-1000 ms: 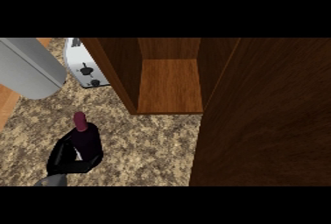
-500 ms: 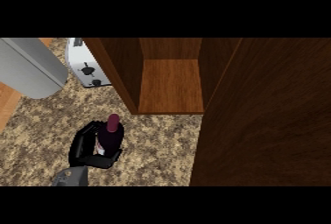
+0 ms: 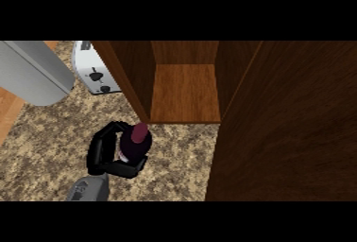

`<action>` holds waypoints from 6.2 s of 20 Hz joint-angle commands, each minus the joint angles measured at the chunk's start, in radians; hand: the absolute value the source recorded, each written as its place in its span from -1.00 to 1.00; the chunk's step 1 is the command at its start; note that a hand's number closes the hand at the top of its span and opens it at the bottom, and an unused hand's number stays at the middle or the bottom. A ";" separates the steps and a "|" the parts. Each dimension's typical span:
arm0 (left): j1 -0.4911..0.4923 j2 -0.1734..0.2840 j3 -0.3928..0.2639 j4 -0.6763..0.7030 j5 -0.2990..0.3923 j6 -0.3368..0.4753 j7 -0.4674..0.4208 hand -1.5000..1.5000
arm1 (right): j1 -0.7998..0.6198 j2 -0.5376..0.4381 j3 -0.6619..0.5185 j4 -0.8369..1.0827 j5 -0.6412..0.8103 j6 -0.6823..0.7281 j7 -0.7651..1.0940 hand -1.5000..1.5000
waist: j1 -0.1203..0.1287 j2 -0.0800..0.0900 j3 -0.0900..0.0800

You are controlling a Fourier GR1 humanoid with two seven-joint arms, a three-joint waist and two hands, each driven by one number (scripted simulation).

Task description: Pick up the wine, place it into the cabinet and close the cabinet

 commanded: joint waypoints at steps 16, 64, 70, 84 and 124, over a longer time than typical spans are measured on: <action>-0.213 -0.007 -0.394 -0.534 0.149 0.497 0.647 1.00 | 0.054 0.024 -0.010 -0.086 -0.083 0.025 0.026 -1.00 | -0.007 0.003 0.000; -0.629 -0.007 -0.419 0.446 0.343 0.665 0.205 1.00 | 0.067 0.059 -0.070 0.008 -0.142 0.100 -0.072 -1.00 | -0.031 0.014 -0.001; -0.731 -0.007 -0.321 0.600 0.395 0.601 0.085 1.00 | 0.005 0.044 -0.077 0.012 -0.139 0.080 -0.027 -1.00 | -0.037 0.016 -0.002; -0.840 -0.007 -0.237 0.807 0.533 0.516 0.019 1.00 | -0.011 0.058 -0.046 0.008 -0.112 0.060 -0.006 -1.00 | -0.042 0.018 -0.002; -0.827 -0.007 -0.061 1.001 0.619 0.394 -0.012 1.00 | 0.020 0.103 -0.027 0.031 -0.148 0.113 -0.089 -1.00 | -0.123 0.046 -0.003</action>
